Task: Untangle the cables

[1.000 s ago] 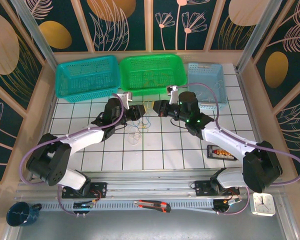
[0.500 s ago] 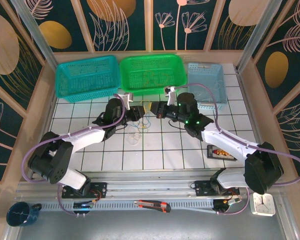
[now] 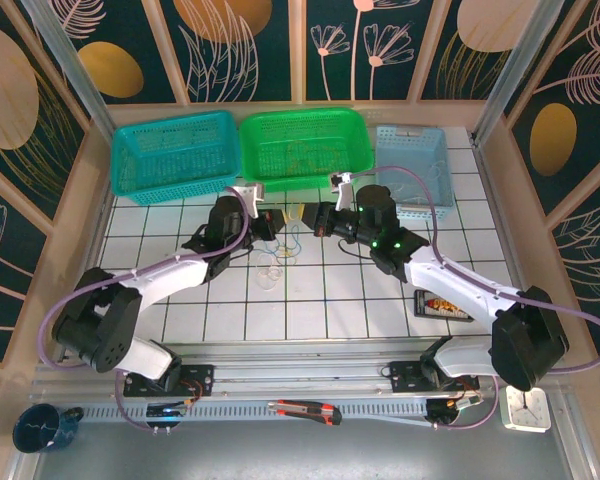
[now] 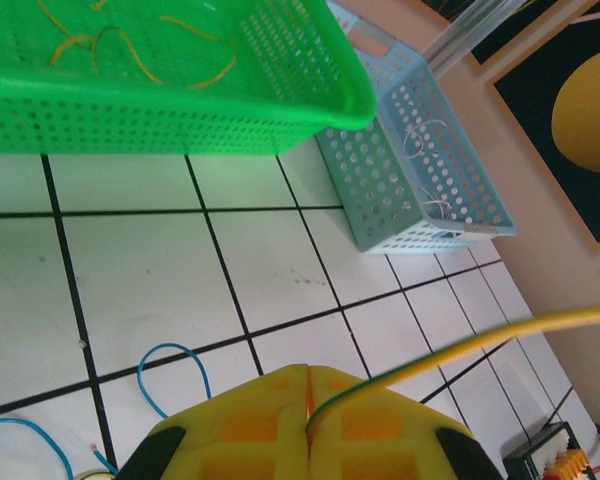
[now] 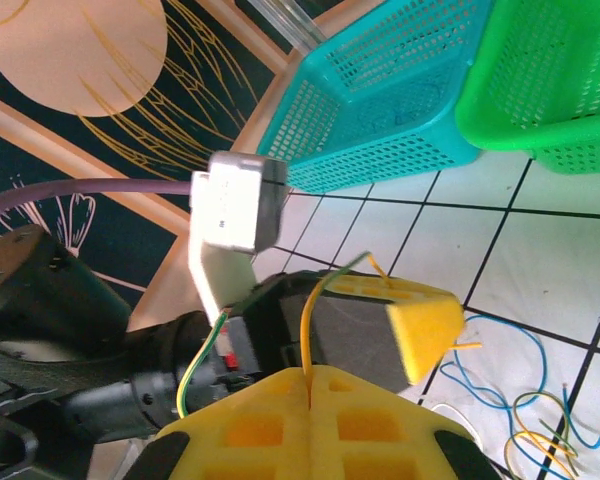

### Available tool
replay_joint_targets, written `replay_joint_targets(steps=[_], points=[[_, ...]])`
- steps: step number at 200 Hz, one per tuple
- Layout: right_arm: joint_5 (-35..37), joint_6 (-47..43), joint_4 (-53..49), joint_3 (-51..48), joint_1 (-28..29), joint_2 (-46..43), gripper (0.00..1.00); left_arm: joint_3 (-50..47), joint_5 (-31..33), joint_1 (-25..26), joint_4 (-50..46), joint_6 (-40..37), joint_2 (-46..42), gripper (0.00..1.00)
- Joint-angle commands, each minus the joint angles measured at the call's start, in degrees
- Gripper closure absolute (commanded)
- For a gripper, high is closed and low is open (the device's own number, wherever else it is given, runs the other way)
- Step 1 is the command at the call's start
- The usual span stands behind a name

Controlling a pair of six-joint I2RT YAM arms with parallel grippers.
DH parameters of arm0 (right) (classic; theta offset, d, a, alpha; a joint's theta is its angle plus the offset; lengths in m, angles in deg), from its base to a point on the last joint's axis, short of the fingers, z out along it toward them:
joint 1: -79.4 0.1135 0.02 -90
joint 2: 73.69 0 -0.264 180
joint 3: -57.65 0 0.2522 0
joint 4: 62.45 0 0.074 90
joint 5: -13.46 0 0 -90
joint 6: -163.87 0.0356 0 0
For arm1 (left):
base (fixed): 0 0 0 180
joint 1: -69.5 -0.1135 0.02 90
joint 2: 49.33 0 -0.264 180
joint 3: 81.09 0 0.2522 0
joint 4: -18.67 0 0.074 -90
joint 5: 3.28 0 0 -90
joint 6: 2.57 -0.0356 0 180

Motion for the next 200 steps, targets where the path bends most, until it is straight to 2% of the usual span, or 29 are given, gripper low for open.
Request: replay_joint_targets(steps=[1, 60, 107, 182, 200], points=[[1.7, -2.0, -0.8, -0.3, -0.4, -0.3, 1.0, 3.2, 1.9, 0.2, -2.0, -2.7, -3.7, 1.0], [5.0, -4.3, -1.8, -2.4, -0.3, 2.7, 1.0, 10.3, 0.4, 0.2, -6.4, -5.3, -7.1, 1.0], [4.5, -3.5, -0.1, -2.5, -0.4, 3.8, 1.0, 14.6, -3.7, 0.2, -7.3, -5.0, -7.0, 1.0], [4.3, -2.0, 3.5, -1.6, -0.3, 5.5, 1.0, 13.8, -7.2, 0.2, -4.4, -2.2, -7.0, 1.0], [4.5, -1.5, 4.9, -1.5, -0.3, 6.2, 0.97, 13.6, -8.2, 0.2, -3.3, -1.1, -6.9, 1.0]])
